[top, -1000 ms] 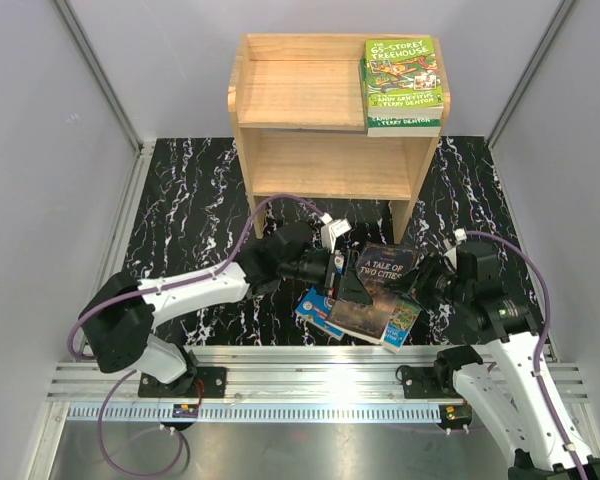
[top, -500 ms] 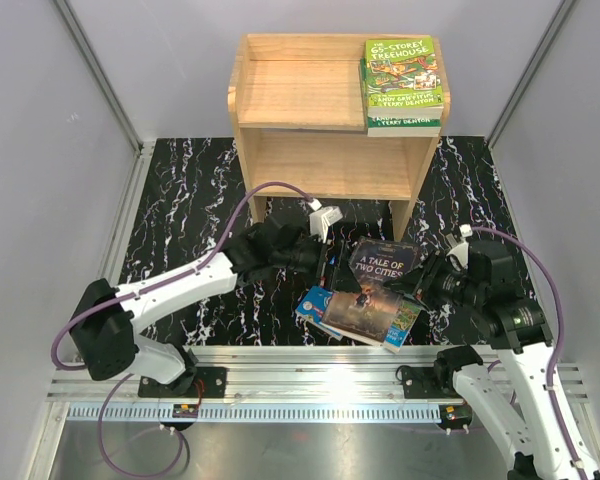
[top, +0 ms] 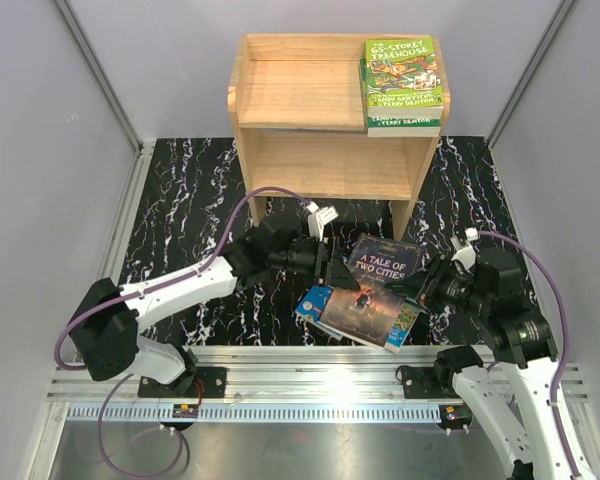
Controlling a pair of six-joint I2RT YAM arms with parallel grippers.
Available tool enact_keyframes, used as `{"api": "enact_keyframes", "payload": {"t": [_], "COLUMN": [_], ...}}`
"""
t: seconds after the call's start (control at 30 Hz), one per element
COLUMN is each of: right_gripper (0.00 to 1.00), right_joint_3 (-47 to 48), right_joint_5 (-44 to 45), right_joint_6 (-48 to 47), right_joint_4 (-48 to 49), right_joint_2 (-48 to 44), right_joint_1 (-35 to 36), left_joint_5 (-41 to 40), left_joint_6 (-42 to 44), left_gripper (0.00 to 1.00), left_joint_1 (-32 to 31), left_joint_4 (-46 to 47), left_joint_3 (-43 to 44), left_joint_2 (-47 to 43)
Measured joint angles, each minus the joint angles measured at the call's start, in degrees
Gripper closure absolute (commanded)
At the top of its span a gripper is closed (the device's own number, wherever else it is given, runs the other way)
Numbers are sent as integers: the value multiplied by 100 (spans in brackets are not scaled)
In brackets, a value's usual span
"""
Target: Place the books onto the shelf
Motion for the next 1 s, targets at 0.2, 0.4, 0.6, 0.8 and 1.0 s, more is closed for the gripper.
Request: {"api": "enact_keyframes", "payload": {"t": [0.2, 0.4, 0.6, 0.8, 1.0], "right_gripper": [100, 100, 88, 2, 0], "right_joint_3": [-343, -367, -308, 518, 1576], "right_joint_5": [24, -17, 63, 330, 791], "right_joint_6": [136, 166, 168, 70, -247], "right_joint_4": [136, 214, 190, 83, -70], "right_joint_2": [-492, -553, -570, -494, -409], "right_joint_1": [-2, 0, 0, 0, 0], "left_joint_5": [468, 756, 634, 402, 546], "left_joint_6": [-1126, -1473, -973, -109, 175], "left_gripper": [54, 100, 100, 100, 100], "left_joint_1": [87, 83, 42, -151, 144], "left_joint_4": [1137, 1473, 332, -1550, -2072], "left_joint_3": [-299, -289, 413, 2535, 4913], "left_joint_2": [-24, -24, -42, -2, 407]}}
